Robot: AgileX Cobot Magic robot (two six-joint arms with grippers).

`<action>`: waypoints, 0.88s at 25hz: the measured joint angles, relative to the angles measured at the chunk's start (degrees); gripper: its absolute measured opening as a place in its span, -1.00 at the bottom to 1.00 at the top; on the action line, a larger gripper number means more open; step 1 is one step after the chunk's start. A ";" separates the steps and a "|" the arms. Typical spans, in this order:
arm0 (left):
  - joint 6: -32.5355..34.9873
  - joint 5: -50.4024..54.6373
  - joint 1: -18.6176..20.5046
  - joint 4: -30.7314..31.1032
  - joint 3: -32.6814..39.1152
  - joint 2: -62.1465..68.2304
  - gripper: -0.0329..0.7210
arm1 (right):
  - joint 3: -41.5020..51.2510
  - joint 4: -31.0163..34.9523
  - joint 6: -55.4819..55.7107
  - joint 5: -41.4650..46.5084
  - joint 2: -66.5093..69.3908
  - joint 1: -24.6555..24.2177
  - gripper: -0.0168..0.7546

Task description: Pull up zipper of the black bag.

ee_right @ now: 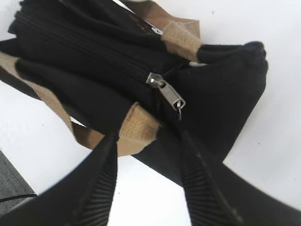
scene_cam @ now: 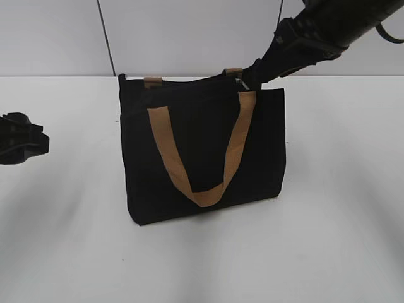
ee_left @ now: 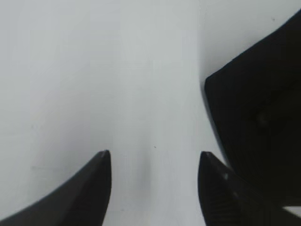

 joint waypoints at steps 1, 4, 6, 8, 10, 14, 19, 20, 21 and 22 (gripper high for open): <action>0.00 1.41 -0.93 -0.66 0.00 -1.67 0.24 | 0.32 0.00 0.41 -0.06 -0.92 0.00 -0.06; 0.00 6.32 -4.14 -2.04 0.00 -6.12 0.23 | 4.65 -0.22 0.86 -1.32 -4.12 0.00 -0.05; 0.00 10.49 -6.13 -2.84 0.00 -9.36 0.23 | 9.58 -0.80 0.97 -3.33 -6.94 0.00 -0.05; 0.00 14.01 -7.80 -3.07 0.00 -12.59 0.23 | 14.95 -1.39 0.70 -5.03 -10.98 0.00 -0.05; 0.00 17.02 -8.55 -3.51 0.00 -16.24 0.23 | 19.04 -1.47 0.37 -6.18 -15.33 0.00 -0.05; 0.08 23.11 -8.74 -3.93 0.00 -22.65 0.22 | 25.70 -1.47 0.26 -7.03 -24.85 0.00 -0.05; 3.38 29.86 -8.74 -4.90 0.00 -31.55 0.22 | 33.08 -1.47 2.28 -7.43 -37.40 0.00 -0.05; 4.07 31.01 -8.74 -5.02 0.00 -32.92 0.22 | 34.44 -1.47 2.79 -7.43 -39.64 0.00 -0.05; 4.59 32.10 -8.74 -5.02 0.00 -34.37 0.22 | 36.07 -1.55 3.45 -7.43 -42.32 0.00 -0.05; 4.98 33.16 -8.74 -5.09 0.00 -35.60 0.21 | 37.65 -1.73 4.26 -7.43 -44.96 0.00 -0.05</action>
